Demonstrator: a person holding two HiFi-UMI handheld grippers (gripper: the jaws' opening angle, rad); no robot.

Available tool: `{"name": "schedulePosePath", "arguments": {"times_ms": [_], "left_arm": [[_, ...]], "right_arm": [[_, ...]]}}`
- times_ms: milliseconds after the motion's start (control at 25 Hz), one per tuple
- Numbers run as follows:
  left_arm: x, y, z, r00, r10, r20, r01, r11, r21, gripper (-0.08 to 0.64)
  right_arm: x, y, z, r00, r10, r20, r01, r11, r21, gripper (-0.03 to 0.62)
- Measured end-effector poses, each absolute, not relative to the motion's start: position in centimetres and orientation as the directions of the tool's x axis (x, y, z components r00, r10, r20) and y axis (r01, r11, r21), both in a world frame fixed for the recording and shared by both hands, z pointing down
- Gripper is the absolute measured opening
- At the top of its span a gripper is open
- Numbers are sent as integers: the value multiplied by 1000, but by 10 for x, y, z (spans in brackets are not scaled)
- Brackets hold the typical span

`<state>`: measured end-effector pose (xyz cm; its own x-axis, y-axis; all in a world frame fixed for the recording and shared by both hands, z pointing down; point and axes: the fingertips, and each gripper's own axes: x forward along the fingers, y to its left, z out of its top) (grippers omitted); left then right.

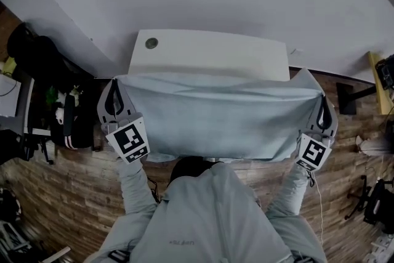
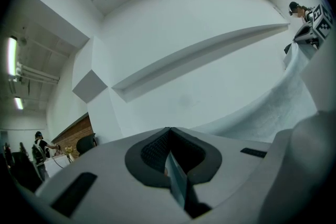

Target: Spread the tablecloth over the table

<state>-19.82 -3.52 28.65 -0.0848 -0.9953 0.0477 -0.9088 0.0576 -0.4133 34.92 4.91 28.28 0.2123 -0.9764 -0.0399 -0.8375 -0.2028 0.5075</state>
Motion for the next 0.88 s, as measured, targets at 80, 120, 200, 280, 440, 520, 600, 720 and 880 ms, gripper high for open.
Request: {"name": "schedulePosePath", "arguments": {"times_ms": [80, 120, 200, 280, 440, 520, 600, 720, 880], "left_arm": [[-197, -44, 287, -78, -996, 49, -908, 50, -416, 25], [-197, -48, 288, -74, -996, 49, -907, 47, -418, 25], [-197, -54, 289, -66, -996, 52, -906, 38, -422, 25], [-199, -62, 291, -59, -997, 56, -903, 30, -428, 25], [-199, -81, 290, -47, -998, 50, -895, 20, -445, 25], [-199, -92, 289, -43, -998, 46, -891, 17, -453, 25], [-200, -102, 289, -40, -998, 45, -888, 15, -459, 25], [-200, -117, 291, -32, -999, 44, -884, 8, -467, 25], [-204, -141, 298, -20, -999, 42, -874, -3, -485, 25]], "right_arm": [[350, 43, 282, 219, -975, -39, -833, -207, 513, 21], [351, 40, 281, 221, -974, -39, -830, -209, 517, 21], [350, 36, 281, 225, -974, -38, -824, -211, 526, 21], [350, 29, 281, 224, -974, -36, -819, -208, 534, 21], [351, 9, 281, 217, -976, -33, -813, -199, 547, 21], [349, -4, 279, 206, -978, -35, -812, -190, 552, 21], [347, -15, 277, 196, -980, -38, -808, -184, 559, 21], [347, -30, 275, 190, -981, -45, -806, -182, 564, 21], [343, -53, 278, 186, -981, -51, -813, -183, 553, 21]]}}
